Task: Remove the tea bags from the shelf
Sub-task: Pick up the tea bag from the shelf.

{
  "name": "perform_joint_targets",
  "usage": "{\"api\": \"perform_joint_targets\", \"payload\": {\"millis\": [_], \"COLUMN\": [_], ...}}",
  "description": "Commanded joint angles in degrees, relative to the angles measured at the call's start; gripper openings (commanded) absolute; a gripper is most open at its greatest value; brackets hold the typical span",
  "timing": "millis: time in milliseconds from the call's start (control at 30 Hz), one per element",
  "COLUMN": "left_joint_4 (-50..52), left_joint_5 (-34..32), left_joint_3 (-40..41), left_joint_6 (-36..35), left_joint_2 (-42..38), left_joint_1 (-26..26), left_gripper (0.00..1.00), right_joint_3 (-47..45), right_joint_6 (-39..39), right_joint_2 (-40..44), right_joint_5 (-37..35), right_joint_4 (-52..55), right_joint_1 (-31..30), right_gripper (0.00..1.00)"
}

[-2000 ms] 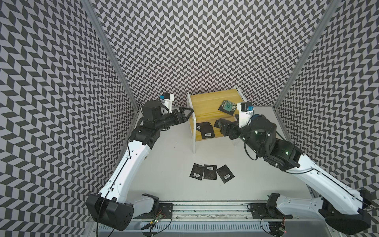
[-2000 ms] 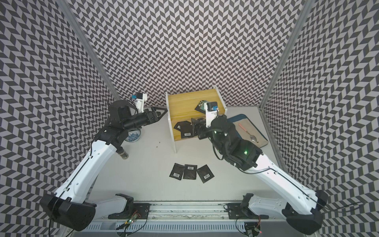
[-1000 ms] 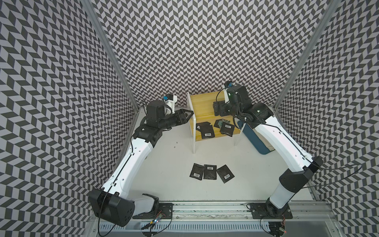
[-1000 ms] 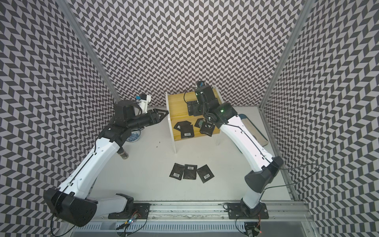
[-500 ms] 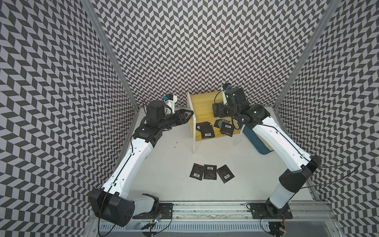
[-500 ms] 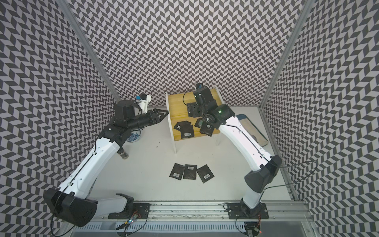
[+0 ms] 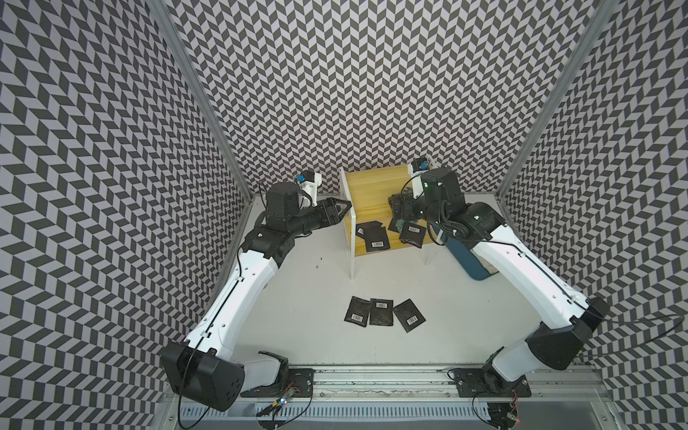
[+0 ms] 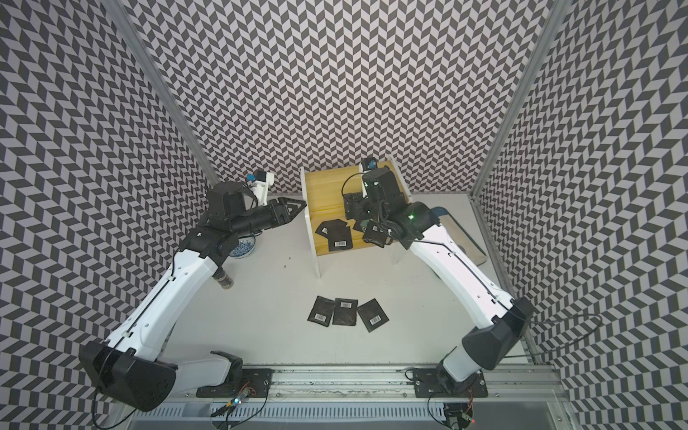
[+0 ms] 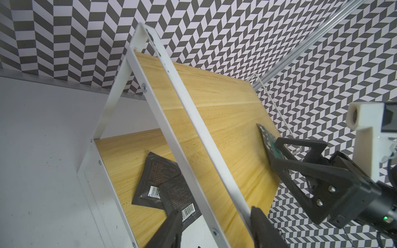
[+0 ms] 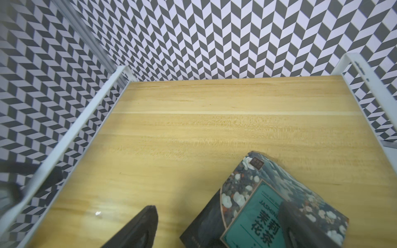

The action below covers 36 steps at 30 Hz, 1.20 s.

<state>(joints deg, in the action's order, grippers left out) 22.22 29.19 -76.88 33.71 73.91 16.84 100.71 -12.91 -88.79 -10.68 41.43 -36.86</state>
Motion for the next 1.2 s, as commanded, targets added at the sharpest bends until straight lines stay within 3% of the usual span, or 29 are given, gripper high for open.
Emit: {"api": "perform_joint_targets", "payload": {"millis": [0, 633, 1167], "left_joint_4": [0.55, 0.37, -0.46], "left_joint_5": [-0.36, 0.17, 1.37], "left_joint_3": [1.16, 2.00, 2.42], "left_joint_6": [-0.40, -0.23, 0.20], "left_joint_2": [-0.43, -1.09, -0.88], "left_joint_1": [-0.43, -0.94, -1.37], "left_gripper": [0.54, 0.54, 0.54], "right_joint_3": [-2.18, -5.92, -15.74], "right_joint_6": [-0.87, 10.26, 16.76], "right_joint_2": [0.35, 1.90, 7.05], "right_joint_5": [4.89, 7.75, 0.16], "right_joint_4": [4.73, 7.13, 4.57], "right_joint_1": [-0.58, 0.12, -2.22], "right_gripper": [0.92, 0.96, 0.91]}}
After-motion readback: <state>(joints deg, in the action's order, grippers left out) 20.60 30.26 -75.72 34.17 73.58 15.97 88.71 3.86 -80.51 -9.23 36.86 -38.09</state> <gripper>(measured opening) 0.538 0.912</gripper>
